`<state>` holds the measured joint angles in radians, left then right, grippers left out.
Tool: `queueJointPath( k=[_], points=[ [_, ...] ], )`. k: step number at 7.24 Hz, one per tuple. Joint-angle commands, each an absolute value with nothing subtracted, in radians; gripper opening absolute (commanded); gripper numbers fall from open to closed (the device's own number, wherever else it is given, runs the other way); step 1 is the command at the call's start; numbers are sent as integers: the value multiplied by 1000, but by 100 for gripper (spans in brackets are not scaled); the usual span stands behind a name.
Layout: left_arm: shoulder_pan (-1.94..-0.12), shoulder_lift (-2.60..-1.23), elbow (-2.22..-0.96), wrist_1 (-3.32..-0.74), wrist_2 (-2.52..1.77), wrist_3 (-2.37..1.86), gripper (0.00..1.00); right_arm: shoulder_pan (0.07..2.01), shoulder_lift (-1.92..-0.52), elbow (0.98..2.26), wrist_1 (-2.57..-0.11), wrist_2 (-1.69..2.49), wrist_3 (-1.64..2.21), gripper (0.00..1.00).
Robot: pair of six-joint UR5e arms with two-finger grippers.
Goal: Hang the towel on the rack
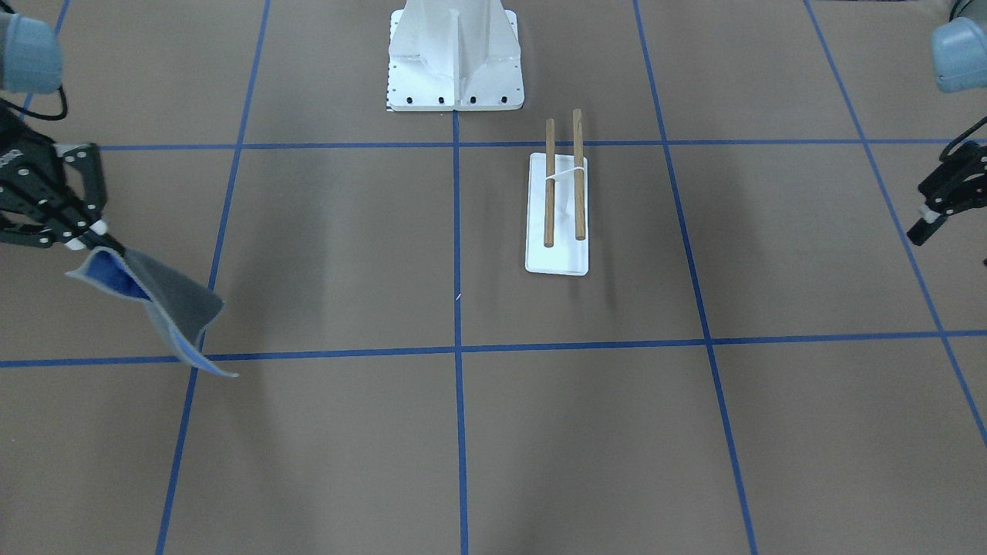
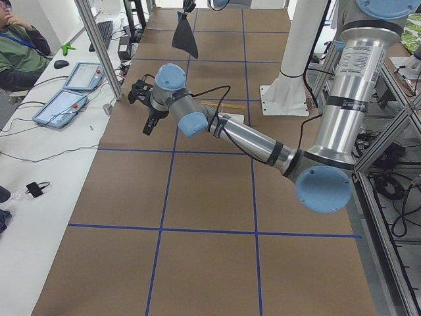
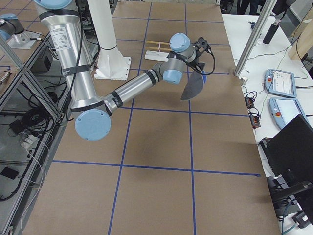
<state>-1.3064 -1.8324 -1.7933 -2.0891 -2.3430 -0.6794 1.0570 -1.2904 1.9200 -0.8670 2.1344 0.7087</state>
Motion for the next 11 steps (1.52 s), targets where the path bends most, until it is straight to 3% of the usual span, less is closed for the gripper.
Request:
queueJointPath(
  k=[1,6,11],
  points=[
    [-1166,-1983,-1776,-2089,-2333,-1087,98,820,-1192,1953,-888,1818,784,0],
    [-931,-2231,-1691,-2088,-2222,-1884,98,502,-955,1959,-1064,1353,723,0],
    [-853,-2226,-1703,-2088,-2201,-1914,98,361,-919,1956,-1108,1197,618,0]
  ],
)
